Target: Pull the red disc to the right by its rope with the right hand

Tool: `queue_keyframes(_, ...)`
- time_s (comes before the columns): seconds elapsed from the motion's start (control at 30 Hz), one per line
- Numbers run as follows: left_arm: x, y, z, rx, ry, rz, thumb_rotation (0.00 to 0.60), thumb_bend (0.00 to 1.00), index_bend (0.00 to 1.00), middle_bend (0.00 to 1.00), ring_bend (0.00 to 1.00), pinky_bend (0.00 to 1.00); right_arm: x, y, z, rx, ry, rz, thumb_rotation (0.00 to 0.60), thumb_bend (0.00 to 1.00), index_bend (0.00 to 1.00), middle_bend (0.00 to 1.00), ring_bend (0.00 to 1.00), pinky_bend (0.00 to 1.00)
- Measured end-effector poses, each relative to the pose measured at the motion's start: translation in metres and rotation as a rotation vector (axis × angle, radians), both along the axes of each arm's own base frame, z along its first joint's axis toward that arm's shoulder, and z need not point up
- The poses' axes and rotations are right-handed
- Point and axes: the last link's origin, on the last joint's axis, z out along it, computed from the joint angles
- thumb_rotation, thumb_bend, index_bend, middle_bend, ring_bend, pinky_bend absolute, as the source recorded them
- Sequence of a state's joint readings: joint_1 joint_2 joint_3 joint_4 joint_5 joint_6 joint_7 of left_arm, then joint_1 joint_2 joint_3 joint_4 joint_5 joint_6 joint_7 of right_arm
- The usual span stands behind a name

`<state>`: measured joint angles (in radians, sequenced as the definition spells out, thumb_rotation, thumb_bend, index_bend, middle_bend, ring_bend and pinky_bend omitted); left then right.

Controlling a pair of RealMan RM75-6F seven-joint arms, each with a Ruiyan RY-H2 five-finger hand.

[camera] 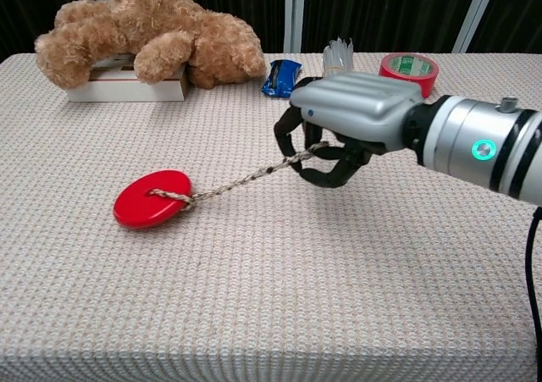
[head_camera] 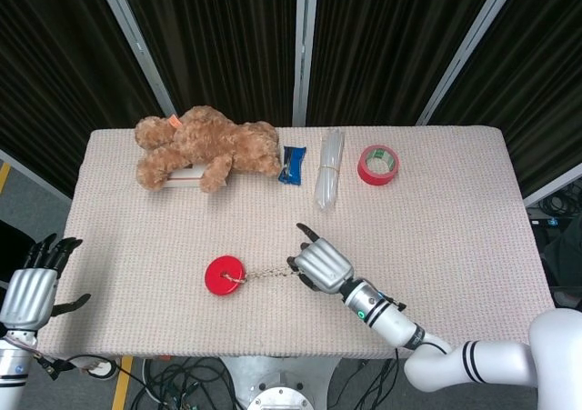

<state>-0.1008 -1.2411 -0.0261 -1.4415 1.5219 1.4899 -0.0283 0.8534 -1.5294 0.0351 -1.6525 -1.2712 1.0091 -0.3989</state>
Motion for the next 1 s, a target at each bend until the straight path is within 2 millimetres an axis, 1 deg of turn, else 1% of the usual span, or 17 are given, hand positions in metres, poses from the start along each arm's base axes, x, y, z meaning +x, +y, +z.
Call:
queue_keyframes(0.07,0.0,0.0,-0.001,-0.003,0.001,0.0,0.6,0.02,0.16,0.15,0.02,0.12,-0.01,-0.001,0.01,-0.027,-0.031,-0.027,0.6,0.49,1.0,0.96,0.51,0.01)
queue_keyframes(0.17,0.001,0.0,-0.002,-0.008,0.002,-0.002,0.6,0.02,0.16,0.15,0.02,0.12,-0.033,-0.002,0.03,-0.083,-0.08,-0.087,0.6,0.5,1.0,0.96,0.51,0.01)
queue_keyframes(0.27,0.001,0.0,-0.003,-0.011,0.004,-0.003,0.6,0.02,0.16,0.15,0.02,0.12,-0.063,-0.003,0.055,-0.155,-0.124,-0.169,0.6,0.51,1.0,0.96,0.51,0.01)
queue_keyframes(0.3,0.002,0.0,-0.003,-0.012,0.005,-0.004,0.6,0.02,0.16,0.15,0.02,0.12,-0.076,-0.004,0.066,-0.184,-0.137,-0.206,0.6,0.51,1.0,0.96,0.51,0.01)
queue_keyframes(0.37,0.002,0.001,-0.004,-0.014,0.007,-0.006,0.6,0.02,0.16,0.15,0.02,0.12,-0.097,-0.004,0.08,-0.223,-0.149,-0.262,0.6,0.52,1.0,0.96,0.51,0.01)
queue_keyframes(0.47,0.003,0.001,-0.004,-0.018,0.01,-0.007,0.6,0.02,0.16,0.15,0.02,0.12,-0.135,-0.005,0.104,-0.291,-0.154,-0.37,0.6,0.52,1.0,0.96,0.51,0.01)
queue_keyframes(0.5,0.004,0.001,-0.005,-0.019,0.012,-0.007,0.6,0.02,0.16,0.15,0.02,0.12,-0.151,-0.004,0.115,-0.322,-0.152,-0.413,0.6,0.52,1.0,0.96,0.51,0.01)
queue_keyframes(0.6,0.005,0.001,-0.006,-0.025,0.015,-0.008,0.6,0.02,0.16,0.15,0.02,0.12,-0.187,-0.001,0.14,-0.399,-0.15,-0.506,0.6,0.52,1.0,0.96,0.51,0.01)
queue_keyframes(0.77,0.007,0.002,-0.009,-0.031,0.02,-0.011,0.6,0.02,0.16,0.15,0.02,0.12,-0.236,0.008,0.18,-0.523,-0.162,-0.631,0.6,0.52,1.0,0.96,0.51,0.01)
queue_keyframes(0.93,0.009,0.002,-0.009,-0.032,0.023,-0.014,0.6,0.02,0.16,0.15,0.02,0.12,-0.268,0.018,0.211,-0.621,-0.173,-0.713,0.6,0.52,1.0,0.96,0.51,0.01)
queue_keyframes(1.0,0.01,0.002,-0.009,-0.032,0.025,-0.015,0.6,0.02,0.16,0.15,0.02,0.12,-0.276,0.022,0.22,-0.647,-0.175,-0.733,0.6,0.52,1.0,0.96,0.51,0.01)
